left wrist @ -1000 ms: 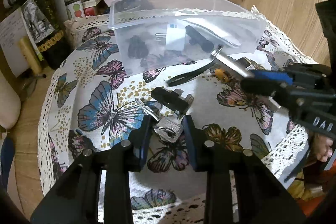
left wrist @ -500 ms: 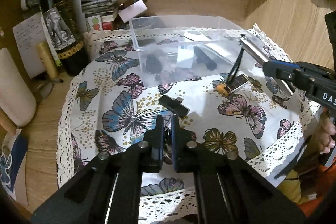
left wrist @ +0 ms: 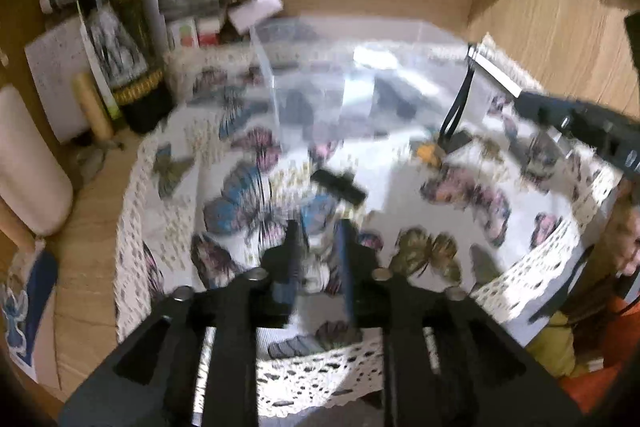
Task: Organize rigid objects
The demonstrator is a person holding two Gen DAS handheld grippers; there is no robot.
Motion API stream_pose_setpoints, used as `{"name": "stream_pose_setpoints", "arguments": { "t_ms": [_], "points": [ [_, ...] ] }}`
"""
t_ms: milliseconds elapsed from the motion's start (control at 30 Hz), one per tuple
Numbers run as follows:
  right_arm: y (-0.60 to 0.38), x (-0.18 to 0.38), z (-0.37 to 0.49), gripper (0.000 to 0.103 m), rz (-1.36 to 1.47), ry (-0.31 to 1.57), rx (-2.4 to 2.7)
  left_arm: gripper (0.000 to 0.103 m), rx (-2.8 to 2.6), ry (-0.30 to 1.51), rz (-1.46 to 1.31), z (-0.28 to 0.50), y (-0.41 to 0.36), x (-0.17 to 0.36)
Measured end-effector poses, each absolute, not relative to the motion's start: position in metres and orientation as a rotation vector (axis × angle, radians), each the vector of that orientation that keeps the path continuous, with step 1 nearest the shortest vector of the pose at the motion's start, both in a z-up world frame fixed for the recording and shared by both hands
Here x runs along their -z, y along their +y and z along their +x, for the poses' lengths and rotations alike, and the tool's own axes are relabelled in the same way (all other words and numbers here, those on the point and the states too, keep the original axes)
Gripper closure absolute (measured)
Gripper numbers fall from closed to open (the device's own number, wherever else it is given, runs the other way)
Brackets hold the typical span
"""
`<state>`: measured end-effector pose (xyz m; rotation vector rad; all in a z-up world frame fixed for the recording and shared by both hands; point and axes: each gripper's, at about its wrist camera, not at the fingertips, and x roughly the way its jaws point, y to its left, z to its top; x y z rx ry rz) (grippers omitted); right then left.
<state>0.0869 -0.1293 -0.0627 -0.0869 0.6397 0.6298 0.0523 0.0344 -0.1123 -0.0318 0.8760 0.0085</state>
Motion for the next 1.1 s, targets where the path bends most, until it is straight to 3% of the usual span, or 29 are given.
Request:
{"name": "stream_pose_setpoints", "arguments": {
  "t_ms": [33, 200, 400, 633, 1100],
  "points": [
    [-0.129, 0.063, 0.088, 0.089, -0.087, 0.643, -0.63, 0.069, -0.008, 0.895, -0.035, 0.053, 0.035, 0.118],
    [-0.128, 0.068, 0.089, 0.089, -0.083, 0.661, -0.63, 0.069, -0.029, 0.894, -0.001, 0.052, 0.036, 0.131],
    [-0.125, 0.073, 0.093, 0.089, -0.084, 0.676, -0.63, 0.098, -0.052, 0.866, 0.01, 0.051, 0.036, 0.131],
    [-0.13, 0.068, 0.096, 0.089, -0.074, 0.658, -0.626, 0.098, -0.05, 0.83, -0.055, 0.051, 0.047, 0.114],
    [-0.142, 0.004, 0.104, 0.089, -0.051, 0.458, -0.597, 0.098, -0.016, 0.632, -0.047, 0.079, 0.046, 0.03]
  ]
}}
